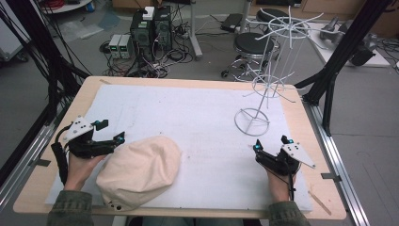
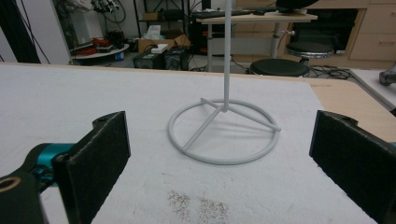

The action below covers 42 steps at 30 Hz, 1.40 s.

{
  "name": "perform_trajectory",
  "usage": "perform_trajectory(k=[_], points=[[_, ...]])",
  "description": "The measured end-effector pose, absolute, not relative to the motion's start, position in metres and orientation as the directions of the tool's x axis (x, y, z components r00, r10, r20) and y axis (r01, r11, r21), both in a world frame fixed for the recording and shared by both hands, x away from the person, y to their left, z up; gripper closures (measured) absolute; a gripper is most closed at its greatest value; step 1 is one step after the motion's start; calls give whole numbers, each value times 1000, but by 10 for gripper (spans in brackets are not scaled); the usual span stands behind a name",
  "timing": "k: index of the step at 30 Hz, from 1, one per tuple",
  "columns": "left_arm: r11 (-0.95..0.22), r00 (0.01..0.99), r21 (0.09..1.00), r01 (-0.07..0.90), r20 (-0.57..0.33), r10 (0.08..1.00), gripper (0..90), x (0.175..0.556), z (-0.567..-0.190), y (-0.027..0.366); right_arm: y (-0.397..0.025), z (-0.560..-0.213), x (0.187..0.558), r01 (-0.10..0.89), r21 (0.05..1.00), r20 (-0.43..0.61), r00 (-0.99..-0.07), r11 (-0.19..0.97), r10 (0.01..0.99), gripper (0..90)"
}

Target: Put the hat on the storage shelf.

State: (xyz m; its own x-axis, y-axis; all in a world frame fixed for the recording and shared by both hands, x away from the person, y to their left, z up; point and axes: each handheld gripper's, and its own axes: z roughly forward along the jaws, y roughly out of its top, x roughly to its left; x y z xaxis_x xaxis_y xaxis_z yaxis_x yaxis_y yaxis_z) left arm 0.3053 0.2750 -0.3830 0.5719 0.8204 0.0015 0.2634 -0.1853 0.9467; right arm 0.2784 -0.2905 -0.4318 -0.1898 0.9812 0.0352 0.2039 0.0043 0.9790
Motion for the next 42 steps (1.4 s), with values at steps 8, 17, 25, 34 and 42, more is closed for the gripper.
perform_trajectory(k=[8,17,25,34,42], points=[[-224,608,923,312,-13,794,207,317,-391,264,-291,-432,278,203,979,34,-190,5,981,41],[-262,639,906,333,-13,769,222,324,-389,256,-291,-432,278,206,979,36,-193,4,981,42],[-288,653,890,353,-13,758,229,330,-391,252,-291,-432,278,208,978,38,-191,2,981,41],[-327,677,867,377,-17,736,230,335,-395,248,-291,-432,278,210,978,34,-196,7,980,41],[-406,702,815,413,-1,712,230,340,-405,238,-290,-432,278,209,978,33,-199,9,979,41]])
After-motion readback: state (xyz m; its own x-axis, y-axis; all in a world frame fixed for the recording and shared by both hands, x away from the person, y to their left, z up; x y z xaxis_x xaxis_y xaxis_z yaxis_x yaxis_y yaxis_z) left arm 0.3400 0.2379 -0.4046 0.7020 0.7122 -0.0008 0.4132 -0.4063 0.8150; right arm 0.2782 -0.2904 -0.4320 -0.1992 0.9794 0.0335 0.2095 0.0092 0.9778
